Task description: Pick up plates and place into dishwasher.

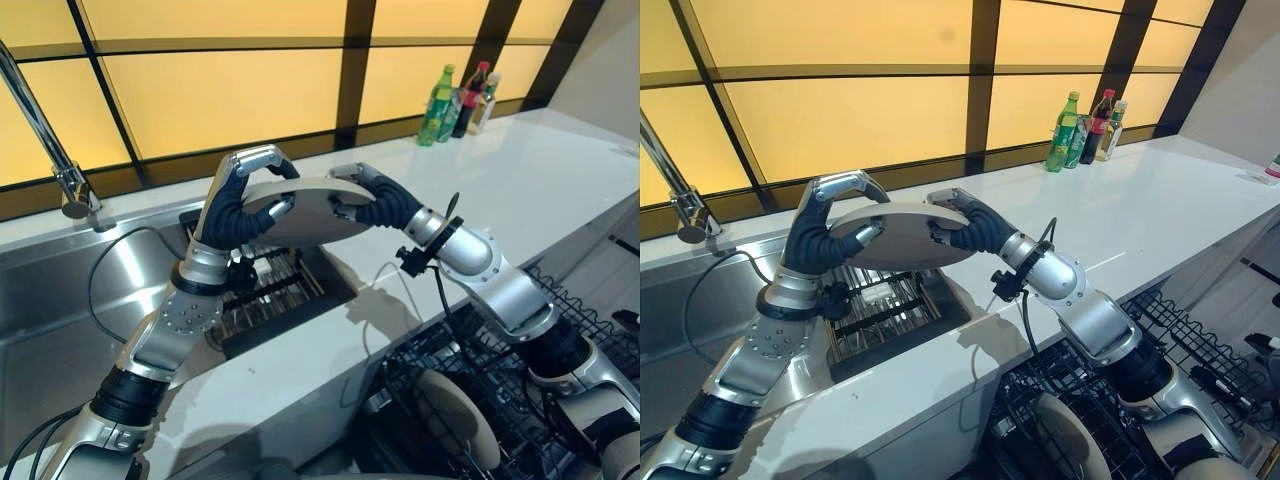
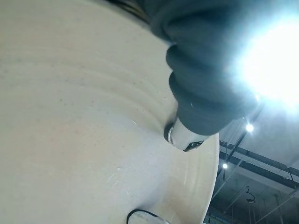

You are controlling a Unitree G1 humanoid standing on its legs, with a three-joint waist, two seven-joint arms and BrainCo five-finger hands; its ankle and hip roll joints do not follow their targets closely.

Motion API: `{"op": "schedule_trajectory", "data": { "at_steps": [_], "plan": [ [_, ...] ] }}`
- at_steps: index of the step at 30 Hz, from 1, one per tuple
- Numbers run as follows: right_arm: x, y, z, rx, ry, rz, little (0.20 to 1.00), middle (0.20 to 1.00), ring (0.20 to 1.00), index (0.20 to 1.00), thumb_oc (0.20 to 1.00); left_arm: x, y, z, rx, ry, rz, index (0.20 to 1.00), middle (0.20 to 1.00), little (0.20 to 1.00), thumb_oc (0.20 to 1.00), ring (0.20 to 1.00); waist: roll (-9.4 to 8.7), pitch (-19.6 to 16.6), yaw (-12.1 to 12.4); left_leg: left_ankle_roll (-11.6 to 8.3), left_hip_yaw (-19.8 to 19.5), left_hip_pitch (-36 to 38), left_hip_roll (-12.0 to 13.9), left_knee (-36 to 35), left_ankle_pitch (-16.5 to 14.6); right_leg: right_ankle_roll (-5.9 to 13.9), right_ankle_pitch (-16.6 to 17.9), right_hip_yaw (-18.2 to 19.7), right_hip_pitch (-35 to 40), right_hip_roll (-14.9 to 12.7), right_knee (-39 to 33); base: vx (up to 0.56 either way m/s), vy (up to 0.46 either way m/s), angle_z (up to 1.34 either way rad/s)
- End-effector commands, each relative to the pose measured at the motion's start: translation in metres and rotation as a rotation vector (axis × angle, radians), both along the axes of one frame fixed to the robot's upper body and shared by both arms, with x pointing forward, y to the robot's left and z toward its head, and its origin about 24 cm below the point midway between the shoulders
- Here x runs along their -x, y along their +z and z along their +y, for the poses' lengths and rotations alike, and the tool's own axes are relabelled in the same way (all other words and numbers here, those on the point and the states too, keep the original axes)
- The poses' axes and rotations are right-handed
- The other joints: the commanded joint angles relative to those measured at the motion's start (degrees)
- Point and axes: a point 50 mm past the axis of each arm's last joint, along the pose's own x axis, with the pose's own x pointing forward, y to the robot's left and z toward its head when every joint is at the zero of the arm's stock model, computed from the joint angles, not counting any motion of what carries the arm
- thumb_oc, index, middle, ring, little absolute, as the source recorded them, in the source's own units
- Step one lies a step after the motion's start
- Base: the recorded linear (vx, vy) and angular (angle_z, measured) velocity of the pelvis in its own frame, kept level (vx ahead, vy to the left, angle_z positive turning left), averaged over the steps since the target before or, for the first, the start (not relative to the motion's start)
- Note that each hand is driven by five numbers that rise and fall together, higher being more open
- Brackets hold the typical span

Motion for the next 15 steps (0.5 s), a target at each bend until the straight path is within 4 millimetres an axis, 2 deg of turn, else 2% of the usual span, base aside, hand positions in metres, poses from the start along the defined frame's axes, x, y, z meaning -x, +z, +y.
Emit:
{"op": "schedule_trajectory", "data": {
  "at_steps": [1, 7, 8, 9, 12, 14, 15],
  "plan": [
    [0.021, 0.014, 0.045, -0.063, 0.228, -0.050, 0.200, 0.200, 0.200, 0.200, 0.200, 0.019, 0.017, -0.043, 0.040, -0.271, -0.158, 0.200, 0.200, 0.200, 0.200, 0.200, 0.00, -3.54, 1.29, 2.02, 2.57, -1.60, -0.66, -2.61, 2.71, -0.40, -2.77, -0.16, -1.43, -0.42, 5.16, 0.00, 0.000, 0.00],
    [0.017, 0.009, 0.041, -0.057, 0.192, -0.041, 0.200, 0.200, 0.200, 0.200, 0.200, 0.009, 0.014, -0.039, 0.068, -0.195, -0.092, 0.200, 0.200, 0.200, 0.200, 0.200, 0.10, -3.51, 0.88, 2.00, 3.62, -1.55, -0.51, -2.61, 2.63, -0.30, -2.55, -0.06, -1.33, -0.50, 4.75, -0.03, -0.002, 0.00],
    [0.015, 0.009, 0.039, -0.058, 0.178, -0.041, 0.200, 0.200, 0.200, 0.200, 0.200, 0.006, 0.014, -0.036, 0.089, -0.168, -0.082, 0.567, 0.567, 0.567, 0.567, 0.567, 0.06, -3.53, 0.89, 1.97, 3.72, -1.54, -0.52, -2.61, 2.63, -0.22, -2.51, -0.19, -1.23, -0.55, 4.64, -0.03, -0.010, 0.00],
    [0.014, 0.009, 0.036, -0.061, 0.161, -0.039, 0.200, 0.200, 0.200, 0.200, 0.200, 0.003, 0.013, -0.033, 0.099, -0.139, -0.065, 1.000, 1.000, 1.000, 1.000, 1.000, 0.09, -3.54, 0.81, 1.97, 3.80, -1.52, -0.53, -2.61, 2.63, -0.19, -2.51, -0.24, -1.17, -0.58, 4.62, -0.03, -0.007, 0.00],
    [0.008, 0.010, 0.018, -0.080, 0.076, -0.051, 0.200, 0.200, 0.200, 0.200, 0.200, -0.001, 0.009, -0.016, 0.145, -0.019, -0.072, 1.000, 1.000, 1.000, 1.000, 1.000, 0.19, -3.73, 0.65, 2.00, 3.84, -1.52, -0.64, -2.61, 2.74, -0.15, -2.58, -0.41, -1.16, -0.58, 4.86, 0.00, 0.000, 0.00],
    [0.006, 0.011, 0.005, -0.091, 0.006, -0.062, 0.200, 0.200, 0.200, 0.200, 0.200, -0.002, 0.020, 0.001, 0.219, 0.050, -0.071, 1.000, 1.000, 1.000, 1.000, 1.000, 0.20, -4.11, 0.65, 2.05, 3.39, -1.53, -0.82, -2.61, 2.78, -0.05, -2.68, -0.55, -1.17, -0.67, 5.06, 0.00, 0.000, 0.00],
    [0.003, 0.010, -0.001, -0.101, -0.034, -0.072, 0.200, 0.200, 0.200, 0.200, 0.200, -0.004, 0.018, 0.006, 0.234, 0.116, -0.102, 1.000, 1.000, 1.000, 1.000, 1.000, 0.25, -4.20, 0.29, 2.12, 3.42, -1.51, -0.87, -2.61, 2.70, -0.09, -2.75, -0.39, -1.37, -0.60, 5.21, 0.00, 0.000, 0.00]
  ]
}}
